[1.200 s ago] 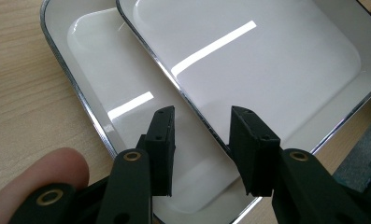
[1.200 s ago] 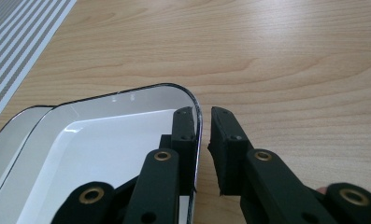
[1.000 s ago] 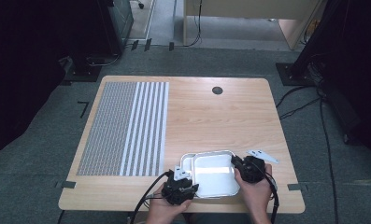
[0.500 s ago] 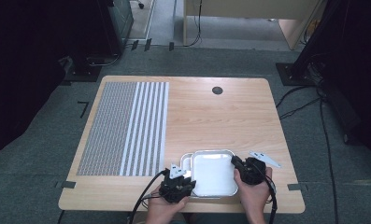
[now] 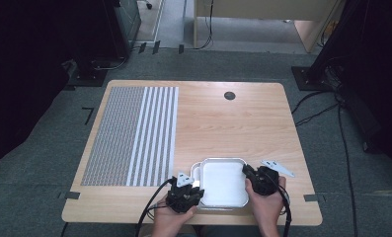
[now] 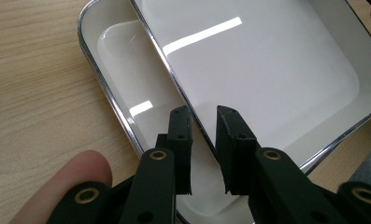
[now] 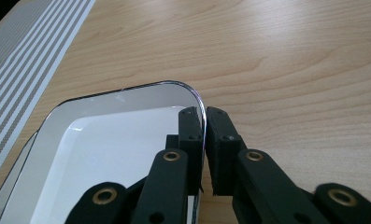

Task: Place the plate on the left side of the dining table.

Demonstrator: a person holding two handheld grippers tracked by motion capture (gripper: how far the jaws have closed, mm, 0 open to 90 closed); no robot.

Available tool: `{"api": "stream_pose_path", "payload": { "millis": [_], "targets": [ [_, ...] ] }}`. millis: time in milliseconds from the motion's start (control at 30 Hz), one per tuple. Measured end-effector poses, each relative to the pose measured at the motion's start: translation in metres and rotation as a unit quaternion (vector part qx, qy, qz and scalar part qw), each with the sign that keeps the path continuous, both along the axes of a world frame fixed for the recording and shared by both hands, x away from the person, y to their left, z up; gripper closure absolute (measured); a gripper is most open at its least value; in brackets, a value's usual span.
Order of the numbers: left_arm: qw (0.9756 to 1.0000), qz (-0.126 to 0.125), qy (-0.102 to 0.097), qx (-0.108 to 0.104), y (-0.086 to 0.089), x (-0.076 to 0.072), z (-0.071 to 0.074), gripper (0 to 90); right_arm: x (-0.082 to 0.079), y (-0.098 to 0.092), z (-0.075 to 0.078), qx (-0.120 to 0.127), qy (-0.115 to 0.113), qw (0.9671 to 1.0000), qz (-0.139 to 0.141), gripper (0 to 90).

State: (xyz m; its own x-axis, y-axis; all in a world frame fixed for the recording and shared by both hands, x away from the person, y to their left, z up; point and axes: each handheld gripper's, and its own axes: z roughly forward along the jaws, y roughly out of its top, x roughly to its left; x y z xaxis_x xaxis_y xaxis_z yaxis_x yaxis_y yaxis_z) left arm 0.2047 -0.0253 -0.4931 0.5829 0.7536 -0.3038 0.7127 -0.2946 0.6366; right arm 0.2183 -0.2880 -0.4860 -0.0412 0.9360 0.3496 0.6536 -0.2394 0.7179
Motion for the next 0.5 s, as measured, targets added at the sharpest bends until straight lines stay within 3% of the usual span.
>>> {"api": "stream_pose_path", "payload": {
  "millis": [333,500],
  "targets": [
    [1.0,-0.005,-0.003,0.004,0.0032,0.0019,0.0007,77.5,0.0025,-0.0005,-0.0009,-0.011,-0.008,0.9998,0.012,82.0],
    [1.0,-0.007,-0.002,0.006,0.0038,0.0024,0.0011,77.6,0.0038,0.0007,-0.0001,-0.032,-0.017,0.9991,0.023,81.7]
  ]
}}
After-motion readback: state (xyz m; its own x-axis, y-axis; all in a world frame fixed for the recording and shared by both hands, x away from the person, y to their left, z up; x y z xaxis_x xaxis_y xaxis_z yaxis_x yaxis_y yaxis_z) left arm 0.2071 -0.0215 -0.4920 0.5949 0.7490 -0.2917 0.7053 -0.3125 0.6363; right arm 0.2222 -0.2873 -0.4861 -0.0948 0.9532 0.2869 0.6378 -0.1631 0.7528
